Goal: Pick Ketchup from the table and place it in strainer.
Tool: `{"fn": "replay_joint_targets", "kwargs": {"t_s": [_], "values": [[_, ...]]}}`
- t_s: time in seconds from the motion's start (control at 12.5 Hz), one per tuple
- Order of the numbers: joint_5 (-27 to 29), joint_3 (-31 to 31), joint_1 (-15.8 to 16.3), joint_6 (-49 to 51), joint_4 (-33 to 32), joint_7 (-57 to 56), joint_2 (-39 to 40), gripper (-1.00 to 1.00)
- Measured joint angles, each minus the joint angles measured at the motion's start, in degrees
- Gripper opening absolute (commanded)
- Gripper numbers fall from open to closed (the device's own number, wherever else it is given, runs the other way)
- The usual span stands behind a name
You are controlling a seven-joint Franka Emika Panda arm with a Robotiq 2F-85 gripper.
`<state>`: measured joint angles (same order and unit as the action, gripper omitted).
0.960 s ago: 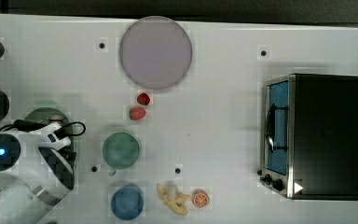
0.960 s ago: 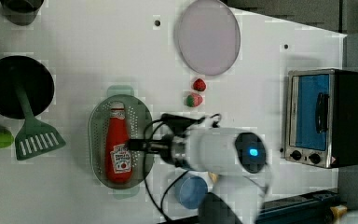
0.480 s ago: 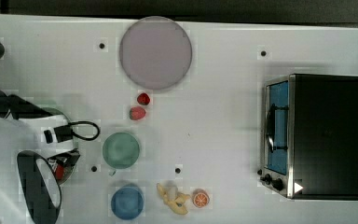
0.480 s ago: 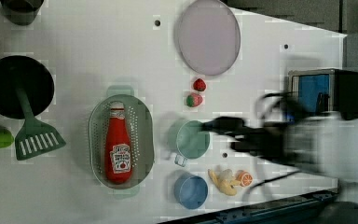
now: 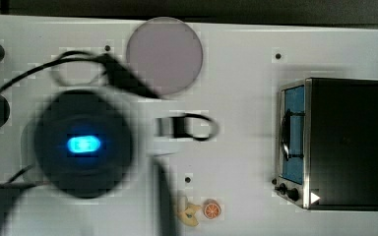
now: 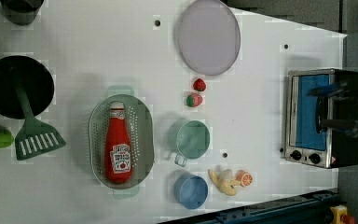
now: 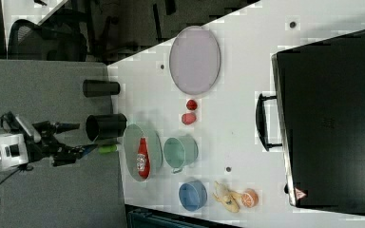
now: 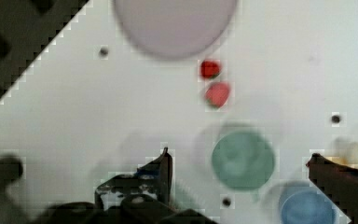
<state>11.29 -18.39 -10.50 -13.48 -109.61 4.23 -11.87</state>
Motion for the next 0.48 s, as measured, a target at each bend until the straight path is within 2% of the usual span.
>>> {"fn": "replay_joint_targets", "kwargs": {"t_s": [0.24, 0.4, 0.48], "values": [[-5.7, 7.8, -2.6, 3.8, -0.3, -0.9, 0.5, 1.00], [-10.7, 9.6, -4.2, 3.4, -0.3, -1.9, 1.9, 1.00], [-10.8, 9.9, -4.5, 3.5, -0.3, -2.0, 2.3, 1.00]]}}
